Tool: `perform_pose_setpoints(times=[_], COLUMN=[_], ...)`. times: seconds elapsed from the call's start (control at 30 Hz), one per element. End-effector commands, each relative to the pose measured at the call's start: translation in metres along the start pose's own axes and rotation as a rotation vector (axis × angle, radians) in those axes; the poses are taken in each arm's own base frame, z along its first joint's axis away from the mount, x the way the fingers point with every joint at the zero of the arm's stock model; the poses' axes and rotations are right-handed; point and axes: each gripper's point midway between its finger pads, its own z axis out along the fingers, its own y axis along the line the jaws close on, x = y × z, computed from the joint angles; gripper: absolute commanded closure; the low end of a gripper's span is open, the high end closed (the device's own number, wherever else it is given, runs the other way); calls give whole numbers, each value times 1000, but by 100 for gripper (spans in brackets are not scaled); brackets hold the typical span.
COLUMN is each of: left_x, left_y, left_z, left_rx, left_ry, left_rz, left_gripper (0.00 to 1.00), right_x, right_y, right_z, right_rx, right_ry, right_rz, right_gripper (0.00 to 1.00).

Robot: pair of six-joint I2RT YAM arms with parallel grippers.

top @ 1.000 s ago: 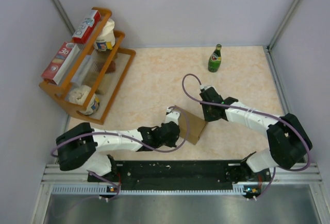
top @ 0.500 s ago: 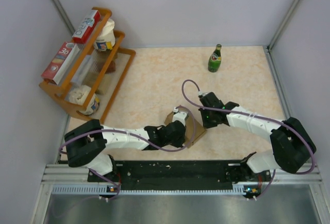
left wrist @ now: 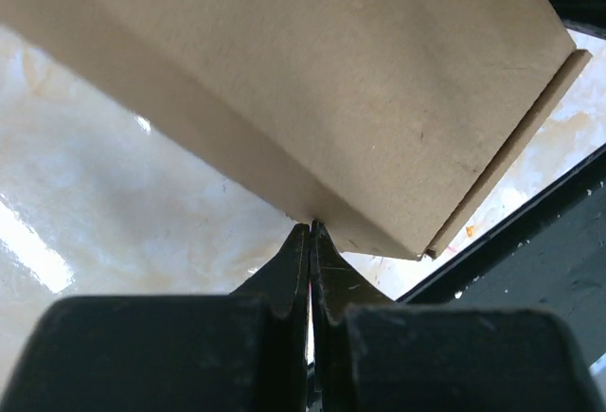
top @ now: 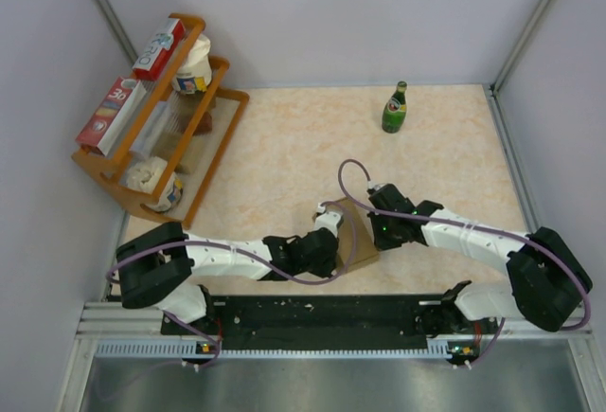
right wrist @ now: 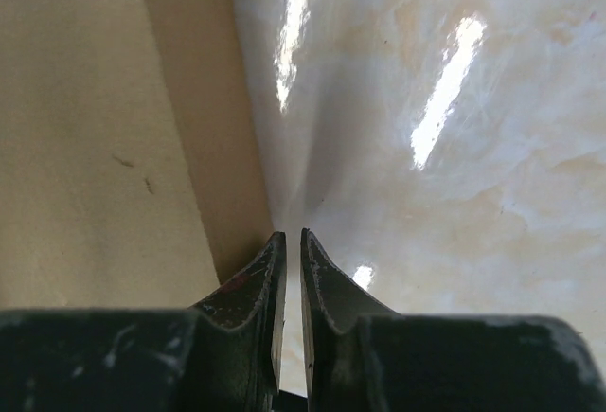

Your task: Fold the paper box

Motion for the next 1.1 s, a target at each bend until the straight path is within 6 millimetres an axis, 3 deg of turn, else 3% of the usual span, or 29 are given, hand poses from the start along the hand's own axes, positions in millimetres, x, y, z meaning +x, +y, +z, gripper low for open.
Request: perform_pose_setpoints(times=[0.0, 0.23, 1.07], left_x=[-1, 5, -8], left_y=[-11, -16, -50], left_z=[-11, -13, -8], left_rx=[52, 69, 149], left_ry=[-22, -12, -24], left_rz=[-33, -31, -103], left_gripper=[100, 100, 100], right_x=[7, 11, 31], right_y=[14, 21, 50], right_z=[-10, -17, -12], right_rx=[-76, -123, -208], right_ry=[-16, -25, 26], right_rz=[37, 50, 107], right_gripper=[89, 90, 92])
